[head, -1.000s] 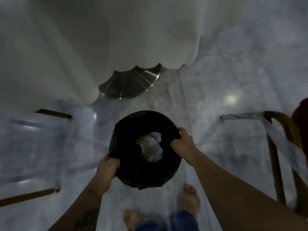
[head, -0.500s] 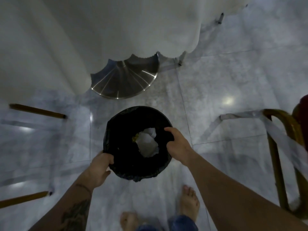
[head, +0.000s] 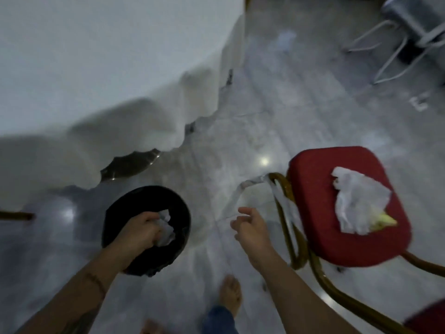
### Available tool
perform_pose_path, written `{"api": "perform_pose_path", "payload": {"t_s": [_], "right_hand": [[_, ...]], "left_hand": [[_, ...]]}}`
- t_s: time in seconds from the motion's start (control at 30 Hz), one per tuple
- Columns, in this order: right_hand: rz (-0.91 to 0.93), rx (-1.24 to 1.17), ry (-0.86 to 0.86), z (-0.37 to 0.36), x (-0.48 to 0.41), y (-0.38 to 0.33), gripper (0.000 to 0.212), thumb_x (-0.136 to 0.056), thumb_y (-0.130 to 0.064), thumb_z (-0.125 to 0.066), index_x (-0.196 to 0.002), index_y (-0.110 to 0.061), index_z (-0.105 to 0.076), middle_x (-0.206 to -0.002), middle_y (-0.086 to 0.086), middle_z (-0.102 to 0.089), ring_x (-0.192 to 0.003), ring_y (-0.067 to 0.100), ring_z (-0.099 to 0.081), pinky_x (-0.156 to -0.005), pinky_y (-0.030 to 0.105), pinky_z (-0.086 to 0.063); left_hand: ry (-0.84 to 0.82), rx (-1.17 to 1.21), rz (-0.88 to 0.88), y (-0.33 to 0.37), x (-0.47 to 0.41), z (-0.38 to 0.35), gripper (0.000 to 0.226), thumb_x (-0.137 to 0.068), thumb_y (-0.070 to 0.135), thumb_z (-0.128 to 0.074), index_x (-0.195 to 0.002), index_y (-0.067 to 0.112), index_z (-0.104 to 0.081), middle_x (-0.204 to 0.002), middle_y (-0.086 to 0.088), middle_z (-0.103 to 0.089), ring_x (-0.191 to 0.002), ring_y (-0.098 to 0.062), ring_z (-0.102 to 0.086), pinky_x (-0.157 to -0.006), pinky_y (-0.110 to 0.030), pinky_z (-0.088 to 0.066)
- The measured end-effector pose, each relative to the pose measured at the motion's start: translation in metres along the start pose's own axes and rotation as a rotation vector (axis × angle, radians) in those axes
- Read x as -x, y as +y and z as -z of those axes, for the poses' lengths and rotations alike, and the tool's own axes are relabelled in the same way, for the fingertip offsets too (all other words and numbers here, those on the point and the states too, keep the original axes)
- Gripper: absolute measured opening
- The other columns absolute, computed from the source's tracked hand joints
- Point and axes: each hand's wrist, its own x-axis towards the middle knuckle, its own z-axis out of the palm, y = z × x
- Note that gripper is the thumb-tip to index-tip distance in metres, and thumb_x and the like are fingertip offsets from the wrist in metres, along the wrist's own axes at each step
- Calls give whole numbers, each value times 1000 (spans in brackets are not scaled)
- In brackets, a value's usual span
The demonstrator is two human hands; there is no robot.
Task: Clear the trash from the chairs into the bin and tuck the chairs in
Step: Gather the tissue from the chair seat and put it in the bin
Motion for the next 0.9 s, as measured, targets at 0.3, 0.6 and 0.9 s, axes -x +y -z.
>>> {"api": "perform_pose_path", "payload": {"t_s": [0.3,0.6,0.9], "right_hand": [[52,-212,249,141,13,-59,31,-87,-6,-58,-113,-23,-61,-101,0,-65,-87,18,-64,-80,37,-55],[50,-72,509,276,-72,-67,40,-83,-17,-58,-123,-20,-56,-119,12,-62,-93,23,-65,-66,25,-52],[-61,408,528,339,-143,2,82,-76,-36,-63,-148,-39,-26,-155,7,-19,-144,33,-18,-115,57,-24]], "left_hand": [[-154,-121,-180,137,46,-115,25,-95,-3,-52,-118,7,-57,-92,-17,-64,-70,-21,-59,-54,-25,-42],[-328,-445,-338,205,42,-300,21,-91,10,-59,-107,22,-65,-101,-5,-70,-94,-19,-68,-79,-34,-55],[-383,-684,-686,204,-6,-459,64,-83,9,-59,-142,30,-46,-140,1,-47,-117,-14,-54,-91,-26,-49]]}}
